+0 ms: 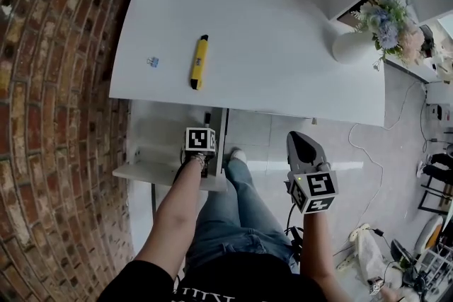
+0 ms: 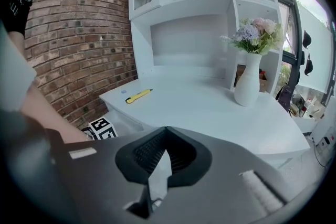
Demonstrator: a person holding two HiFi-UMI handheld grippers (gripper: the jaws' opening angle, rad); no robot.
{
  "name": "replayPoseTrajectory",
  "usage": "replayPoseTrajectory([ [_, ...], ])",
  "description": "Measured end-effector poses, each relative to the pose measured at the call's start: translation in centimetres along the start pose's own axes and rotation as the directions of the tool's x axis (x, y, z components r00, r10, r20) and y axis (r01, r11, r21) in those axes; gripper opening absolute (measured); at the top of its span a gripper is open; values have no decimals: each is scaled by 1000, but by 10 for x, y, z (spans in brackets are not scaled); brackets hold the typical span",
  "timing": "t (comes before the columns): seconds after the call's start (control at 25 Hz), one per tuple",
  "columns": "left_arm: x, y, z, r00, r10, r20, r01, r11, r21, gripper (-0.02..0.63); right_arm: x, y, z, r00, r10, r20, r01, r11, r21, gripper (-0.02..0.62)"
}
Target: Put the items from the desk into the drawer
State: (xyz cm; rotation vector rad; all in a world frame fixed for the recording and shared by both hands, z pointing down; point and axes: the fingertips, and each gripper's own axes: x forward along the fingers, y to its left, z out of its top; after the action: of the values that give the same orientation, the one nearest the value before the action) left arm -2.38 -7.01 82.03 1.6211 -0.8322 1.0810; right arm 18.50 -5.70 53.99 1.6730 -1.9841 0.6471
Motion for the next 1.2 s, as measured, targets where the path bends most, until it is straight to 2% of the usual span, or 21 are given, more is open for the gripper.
replayPoseTrajectory([
  [0.16,-23,-2,9,999,-5,49,6,1000,-4,174,-3,3,16,999,16,28,-15,1000,-9,6],
  [0.36,-63,-9,25,989,-25,148,25,1000,0,175,-9,10,41,997,42,72,-41,999,-27,6],
  [0.64,-126,-17,54,948,-30,316,4,997,81,175,-25,13,80,985,61,158,-53,997,-56,6],
  [0.76,-155,-20,66,918,-20,397,-23,994,104,175,-32,11,92,980,65,189,-54,997,-63,6],
  [0.92,-197,-24,82,865,-5,501,-66,990,123,175,-40,7,109,970,72,233,-57,996,-72,6],
  [1.2,-263,-36,106,744,-1,668,-129,981,146,175,-48,5,134,952,90,291,-66,994,-92,6],
])
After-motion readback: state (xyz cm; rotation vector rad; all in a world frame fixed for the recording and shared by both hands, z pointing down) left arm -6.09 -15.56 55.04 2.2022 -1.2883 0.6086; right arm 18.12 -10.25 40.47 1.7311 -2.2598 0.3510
